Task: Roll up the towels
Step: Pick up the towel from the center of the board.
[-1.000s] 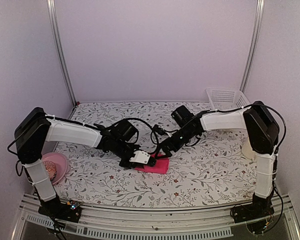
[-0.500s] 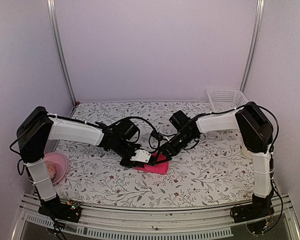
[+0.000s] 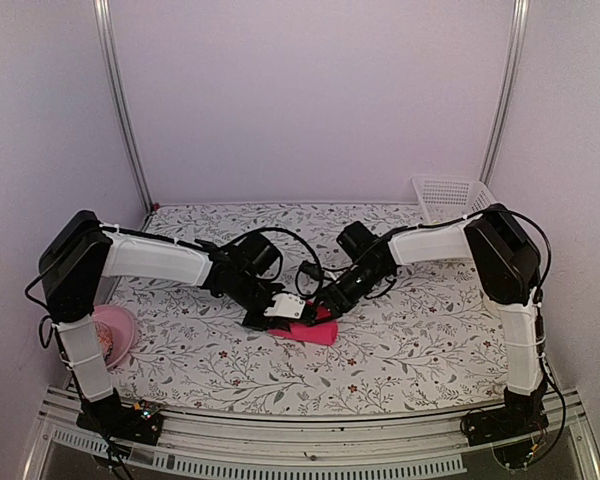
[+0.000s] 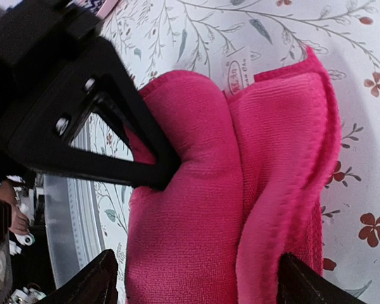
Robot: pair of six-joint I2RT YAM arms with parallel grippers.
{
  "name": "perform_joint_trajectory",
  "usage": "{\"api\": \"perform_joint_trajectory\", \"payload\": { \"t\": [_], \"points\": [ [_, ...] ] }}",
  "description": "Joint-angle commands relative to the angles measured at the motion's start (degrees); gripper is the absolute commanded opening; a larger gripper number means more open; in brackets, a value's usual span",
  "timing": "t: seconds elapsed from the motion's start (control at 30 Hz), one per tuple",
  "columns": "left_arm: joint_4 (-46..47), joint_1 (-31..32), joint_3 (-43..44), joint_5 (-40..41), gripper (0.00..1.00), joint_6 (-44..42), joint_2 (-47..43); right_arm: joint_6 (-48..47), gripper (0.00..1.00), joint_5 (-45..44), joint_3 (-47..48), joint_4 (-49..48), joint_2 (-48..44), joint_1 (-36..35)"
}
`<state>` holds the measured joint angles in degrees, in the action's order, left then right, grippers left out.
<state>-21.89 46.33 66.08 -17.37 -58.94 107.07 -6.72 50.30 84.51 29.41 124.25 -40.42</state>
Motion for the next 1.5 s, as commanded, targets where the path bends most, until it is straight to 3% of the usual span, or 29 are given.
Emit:
{"api": "perform_joint_trajectory", "payload": {
  "t": [0.0, 0.03, 0.07, 0.13, 0.4, 0.6, 0.83, 1.07, 1.27, 1.47],
  "points": [
    [-1.5, -1.2, 0.2, 2.4, 0.15, 0.9, 2.1, 0.2, 0.75, 3.2, 2.5, 1.3, 2.5, 0.3],
    [-1.4, -1.2, 0.1, 2.4, 0.15, 0.8, 2.2, 0.4, 0.69, 3.4, 2.7, 1.5, 2.8, 0.4],
    [-1.2, -1.3, -0.2, 2.8, 0.15, 0.8, 2.3, 0.5, 0.53, 4.3, 2.9, 1.6, 3.6, 0.8],
    [-1.0, -1.3, -0.2, 2.9, 0.15, 0.8, 2.2, 0.5, 0.44, 4.7, 2.9, 1.8, 3.7, 0.9],
    [-1.3, -1.9, 0.9, 1.9, 0.18, 2.4, 2.0, -0.5, 0.29, 2.5, 3.2, 3.7, 3.5, 0.9],
    [-5.3, -4.0, 5.9, -2.4, 0.19, 6.1, 3.7, -3.4, 0.24, 1.3, 2.5, 4.8, 1.8, 0.6],
    [-5.4, -5.9, 6.6, -6.2, 0.51, 8.0, 1.2, -4.4, 0.05, 1.2, 1.5, 4.8, 0.3, 0.6],
    [-4.2, -7.8, 3.5, -6.8, 0.96, 9.8, -8.0, -1.6, 0.03, 1.0, -2.0, 1.9, -5.5, 3.6],
    [-2.9, -11.0, -0.3, -7.6, 0.97, 13.6, -17.3, 1.8, 0.02, 1.6, -7.2, -2.4, -13.8, 12.3],
    [-2.5, -17.4, -8.0, -10.2, 0.97, 14.6, -24.2, 6.2, 0.02, 2.5, -12.9, -8.6, -25.4, 25.5]
  ]
}}
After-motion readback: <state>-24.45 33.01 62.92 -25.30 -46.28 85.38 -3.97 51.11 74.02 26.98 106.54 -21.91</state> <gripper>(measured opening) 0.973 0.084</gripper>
